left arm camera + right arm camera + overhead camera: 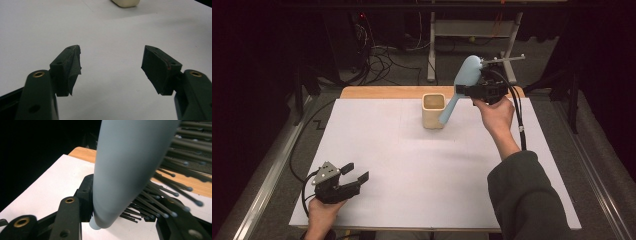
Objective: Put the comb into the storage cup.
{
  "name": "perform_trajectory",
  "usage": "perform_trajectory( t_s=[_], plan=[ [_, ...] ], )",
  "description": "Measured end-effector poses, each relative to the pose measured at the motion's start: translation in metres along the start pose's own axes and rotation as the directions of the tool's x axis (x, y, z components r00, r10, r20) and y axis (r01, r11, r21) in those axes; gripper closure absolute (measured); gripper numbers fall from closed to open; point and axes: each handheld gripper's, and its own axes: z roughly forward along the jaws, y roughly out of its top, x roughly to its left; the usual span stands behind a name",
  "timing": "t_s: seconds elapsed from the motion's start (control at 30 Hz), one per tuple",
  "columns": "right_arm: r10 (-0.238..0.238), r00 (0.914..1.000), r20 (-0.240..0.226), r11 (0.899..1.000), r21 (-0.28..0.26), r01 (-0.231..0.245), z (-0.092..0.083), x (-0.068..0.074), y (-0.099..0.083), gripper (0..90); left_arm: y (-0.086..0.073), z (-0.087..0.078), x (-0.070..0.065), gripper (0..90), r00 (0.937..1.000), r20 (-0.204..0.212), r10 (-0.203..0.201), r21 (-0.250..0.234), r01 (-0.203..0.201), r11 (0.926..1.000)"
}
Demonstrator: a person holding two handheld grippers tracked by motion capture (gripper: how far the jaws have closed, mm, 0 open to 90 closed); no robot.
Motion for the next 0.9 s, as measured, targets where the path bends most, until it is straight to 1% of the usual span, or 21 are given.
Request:
perform_trajectory(
  t_s=[0.2,0.33,0.63,0.9],
  plan=[
    [-0.004,1.0,0.004,1.0,-0.005,0.004,0.004,0.002,0.004,55.5,0.0,0.0,0.0,32.1,1.0,-0.006,-0.004,0.0,0.004,1.0],
    [-0.005,0.9999,0.016,1.0,-0.002,0.005,0.008,0.003,0.006,55.5,0.0,0.0,0.0,32.1,1.0,-0.004,-0.001,0.0,0.001,1.0],
    [0.007,0.9995,0.031,1.0,-0.012,-0.007,0.011,0.002,0.013,55.4,0.0,-0.001,0.0,32.2,1.0,-0.002,-0.002,-0.004,0.002,1.0],
    [0.001,0.9988,0.049,1.0,-0.023,0.0,0.013,0.003,0.02,55.4,0.0,-0.002,0.001,32.3,1.0,-0.002,-0.009,-0.015,0.009,0.9998]
  ],
)
